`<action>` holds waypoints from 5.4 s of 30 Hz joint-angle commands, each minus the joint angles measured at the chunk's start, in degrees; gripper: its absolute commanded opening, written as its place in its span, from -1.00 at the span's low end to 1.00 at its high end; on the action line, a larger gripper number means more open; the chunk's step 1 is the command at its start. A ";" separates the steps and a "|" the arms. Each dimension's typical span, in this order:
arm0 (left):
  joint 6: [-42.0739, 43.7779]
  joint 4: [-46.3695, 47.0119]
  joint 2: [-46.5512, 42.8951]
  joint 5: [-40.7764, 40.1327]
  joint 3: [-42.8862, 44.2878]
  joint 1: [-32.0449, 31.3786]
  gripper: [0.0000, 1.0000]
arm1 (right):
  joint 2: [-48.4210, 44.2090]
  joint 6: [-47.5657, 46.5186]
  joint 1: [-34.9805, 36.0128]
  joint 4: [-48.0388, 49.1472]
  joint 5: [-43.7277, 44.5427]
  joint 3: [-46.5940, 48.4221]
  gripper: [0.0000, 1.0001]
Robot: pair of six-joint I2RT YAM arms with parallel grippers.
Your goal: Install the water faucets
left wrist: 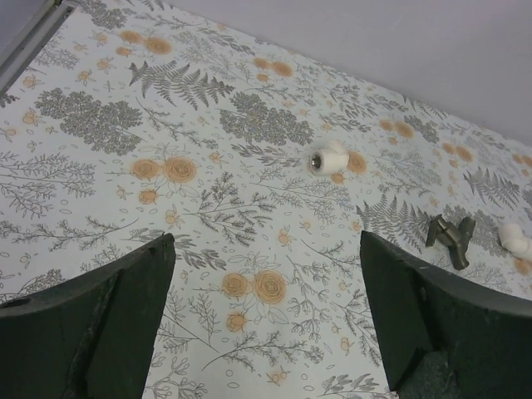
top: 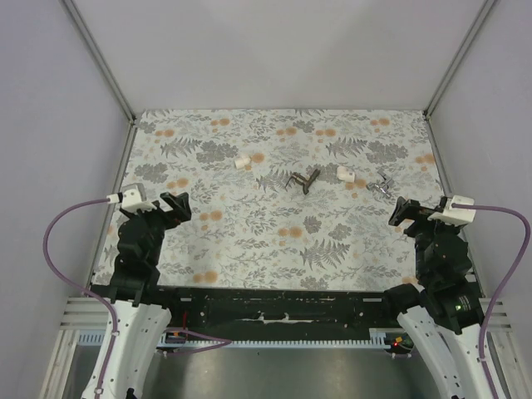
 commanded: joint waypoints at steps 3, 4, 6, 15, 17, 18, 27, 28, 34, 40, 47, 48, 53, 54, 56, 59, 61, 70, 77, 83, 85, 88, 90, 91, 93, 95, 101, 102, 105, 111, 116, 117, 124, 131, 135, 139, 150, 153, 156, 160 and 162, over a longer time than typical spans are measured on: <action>0.36 0.51 1.52 1.70 0.83 0.33 0.93 | 2.09 1.43 -0.01 0.86 -2.68 0.62 0.96; 0.10 0.16 1.96 1.88 1.01 0.33 0.93 | 3.15 2.05 -0.01 0.60 -3.04 0.97 0.96; -0.43 -0.28 2.57 2.93 1.53 0.33 0.93 | 7.09 2.67 -0.01 -0.63 -4.44 2.72 0.96; -0.96 -1.42 -1.20 0.13 0.84 -7.04 0.93 | 32.92 9.60 -0.01 -12.48 -13.93 18.01 0.96; -0.52 -2.82 -2.17 -1.98 1.36 -10.12 0.93 | 39.42 12.93 -0.01 -16.17 -14.46 22.31 0.96; -0.60 -3.52 -2.43 -2.95 1.54 -11.70 0.93 | 42.85 14.43 -0.01 -17.67 -15.60 23.90 0.96; -1.84 -5.64 -7.26 -7.52 1.72 -20.41 0.92 | 60.10 18.14 -0.19 -21.64 -18.08 32.61 0.96; -1.92 -5.73 -7.35 -7.87 1.71 -21.11 0.92 | 61.50 18.14 -0.19 -21.55 -17.63 33.22 0.96; -1.84 -5.20 -6.92 -7.26 1.80 -22.17 0.92 | 70.12 17.44 -3.69 -22.26 -13.94 37.01 0.96; -0.69 -6.87 -2.62 -7.96 3.47 -22.09 0.92 | 77.76 19.80 -13.01 -20.33 -17.63 38.76 0.86; 1.06 -7.14 2.05 -6.73 4.97 -22.17 0.92 | 87.87 23.06 -19.25 -15.94 -19.64 42.81 0.56; 1.06 -7.14 2.05 -6.82 4.88 -22.17 0.92 | 88.75 23.49 -19.87 -14.97 -20.26 42.81 0.50; 1.50 -6.26 1.96 -6.12 4.44 -22.00 0.92 | 92.62 25.86 -22.59 -11.89 -21.32 43.25 0.36; 1.59 -6.26 1.96 -6.12 4.44 -22.08 0.92 | 93.33 26.22 -23.21 -11.28 -21.84 43.34 0.34; 1.68 -6.34 2.14 -6.29 4.44 -22.09 0.92 | 94.99 26.92 -24.35 -10.22 -22.90 43.86 0.30; 1.86 -6.17 2.49 -6.56 4.44 -22.09 0.91 | 96.32 27.63 -25.32 -8.81 -24.22 44.83 0.25; 2.03 -6.08 2.66 -6.21 4.44 -22.08 0.92 | 96.93 27.89 -25.67 -8.11 -23.96 45.27 0.23; 2.12 -6.17 3.37 -5.86 4.44 -22.09 0.91 | 101.94 26.66 -26.64 -6.88 -24.40 48.08 0.16; 0.45 -7.13 4.95 -8.66 5.23 -22.09 0.93 | 103.53 25.08 -26.91 -6.96 -24.05 47.56 0.01; -1.14 -7.66 6.18 -7.63 5.93 -22.17 0.99 | 100.46 22.01 -26.91 -6.17 -25.71 44.75 -0.44; 0.45 -7.14 6.18 -3.33 6.02 -22.09 0.99 | 97.39 21.13 -26.21 -5.30 -26.15 42.47 -0.63; -0.78 -5.12 7.06 1.07 6.28 -22.09 0.96 | 91.86 20.34 -23.93 -3.63 -27.29 39.39 -0.79; -1.57 -3.45 8.55 4.59 6.98 -22.09 0.96 | 87.12 19.72 -21.47 -2.57 -28.35 37.11 -0.85; -1.83 -2.83 9.77 6.95 7.51 -22.09 0.96 | 85.35 19.28 -19.80 -2.05 -28.96 36.40 -0.86; -2.10 -2.04 12.58 11.25 9.00 -22.17 0.96 | 81.66 18.40 -15.33 -1.69 -28.79 35.43 -0.91; -1.92 -0.90 15.31 16.18 10.23 -22.09 0.96 | 78.50 17.70 -11.37 -1.08 -29.32 34.64 -0.94; -4.91 5.33 21.64 26.21 12.00 -22.17 0.96 | 70.40 17.87 2.69 3.58 -31.87 32.88 -1.00; -5.61 6.65 22.69 27.62 12.17 -22.17 0.96 | 69.35 17.79 4.80 4.45 -31.69 33.05 -1.00; -8.25 10.08 25.68 31.57 13.31 -22.17 0.95 | 67.76 17.87 10.87 5.86 -31.43 34.45 -1.00; -14.92 18.17 29.47 35.01 12.97 -22.35 0.89 | 67.49 17.08 20.98 5.96 -27.31 38.76 -1.00; -18.09 21.34 31.84 34.75 12.35 -23.23 0.82 | 67.49 17.17 25.56 5.78 -24.23 41.40 -1.00; -18.53 21.86 32.28 34.58 12.09 -23.49 0.80 | 67.49 17.08 26.52 5.69 -23.96 41.84 -1.00; -21.96 27.05 35.09 33.17 11.30 -24.90 0.72 | 67.23 16.47 31.01 7.10 -21.06 42.46 -1.00; -22.93 28.72 37.73 31.94 10.68 -25.42 0.46 | 65.74 18.66 32.42 9.65 -20.53 41.23 -1.00; -23.89 30.74 37.47 31.41 9.45 -25.51 0.34 | 65.47 19.19 32.68 10.17 -20.88 40.97 -1.00; -24.07 32.15 37.73 31.58 9.36 -25.60 0.26 | 65.56 19.81 33.21 10.88 -21.32 40.61 -1.00; -25.57 35.66 39.23 31.15 9.19 -25.69 -0.07 | 66.17 21.47 33.74 12.37 -22.90 40.09 -1.00; -25.65 35.84 39.14 30.27 9.10 -25.69 -0.36 | 66.44 21.83 33.83 13.07 -23.52 39.47 -1.00; -25.57 35.76 38.61 28.95 8.40 -25.69 -0.85 | 66.44 22.18 33.83 14.65 -23.52 37.63 -1.00; -23.55 32.34 36.77 26.06 8.13 -25.60 -0.96 | 66.26 21.92 33.74 14.22 -22.91 36.83 -0.34; -21.71 29.01 35.46 23.86 8.04 -25.60 -0.96 | 65.91 21.22 33.13 13.08 -21.94 37.18 0.17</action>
